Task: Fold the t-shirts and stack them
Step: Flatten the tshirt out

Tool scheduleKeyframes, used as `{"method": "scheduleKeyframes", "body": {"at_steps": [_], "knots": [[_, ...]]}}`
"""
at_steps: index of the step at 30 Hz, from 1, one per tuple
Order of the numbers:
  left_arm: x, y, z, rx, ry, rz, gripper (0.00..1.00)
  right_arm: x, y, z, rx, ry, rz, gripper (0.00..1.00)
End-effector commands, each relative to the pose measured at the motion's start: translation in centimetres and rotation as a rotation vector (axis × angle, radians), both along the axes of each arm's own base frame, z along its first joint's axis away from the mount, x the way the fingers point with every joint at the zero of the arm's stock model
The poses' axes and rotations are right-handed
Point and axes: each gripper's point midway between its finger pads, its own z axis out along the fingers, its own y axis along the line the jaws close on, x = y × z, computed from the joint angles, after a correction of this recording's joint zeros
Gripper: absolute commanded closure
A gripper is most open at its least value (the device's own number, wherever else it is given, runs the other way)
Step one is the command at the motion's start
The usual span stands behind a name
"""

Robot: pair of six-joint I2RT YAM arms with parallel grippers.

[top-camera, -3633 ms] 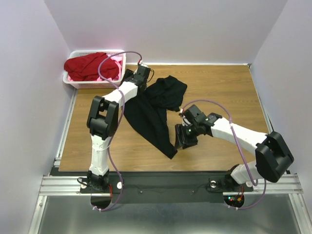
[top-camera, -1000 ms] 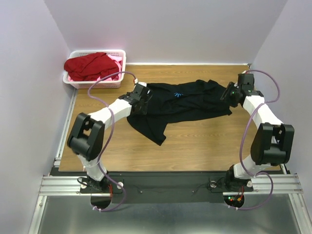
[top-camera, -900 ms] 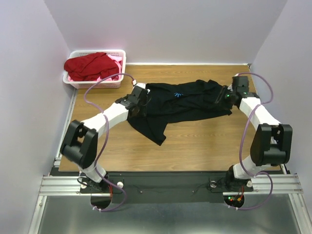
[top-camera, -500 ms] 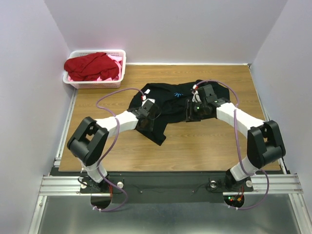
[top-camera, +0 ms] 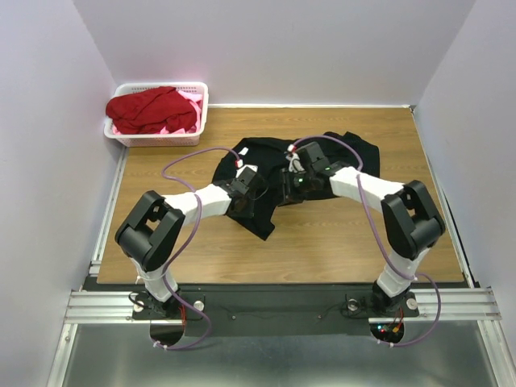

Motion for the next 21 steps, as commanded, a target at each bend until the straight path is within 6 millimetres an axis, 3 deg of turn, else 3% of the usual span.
{"method": "scheduleKeyframes", "body": {"at_steps": [1,10,18,21], "knots": [[-1.6,1.4,-1.0,0.038,0.040,0.015,0.59,0.9,3.6,1.0,0.088,-0.033,0.041,0.68],[-4.5,3.4,-1.8,0.102,0.147,0.002,0.59,2.0,3.4,-4.1,-0.004,-0.002,0.025,0.75],[-5.3,5.1,-2.2,0.183,0.189,-0.006,0.59,4.2,-1.8,-5.9,-0.103,-0.025,-0.103,0.75],[-5.0,5.5,-2.2,0.193,0.200,-0.018,0.59,4.7,-2.7,-5.5,-0.110,-0.050,-0.105,0.75]]}}
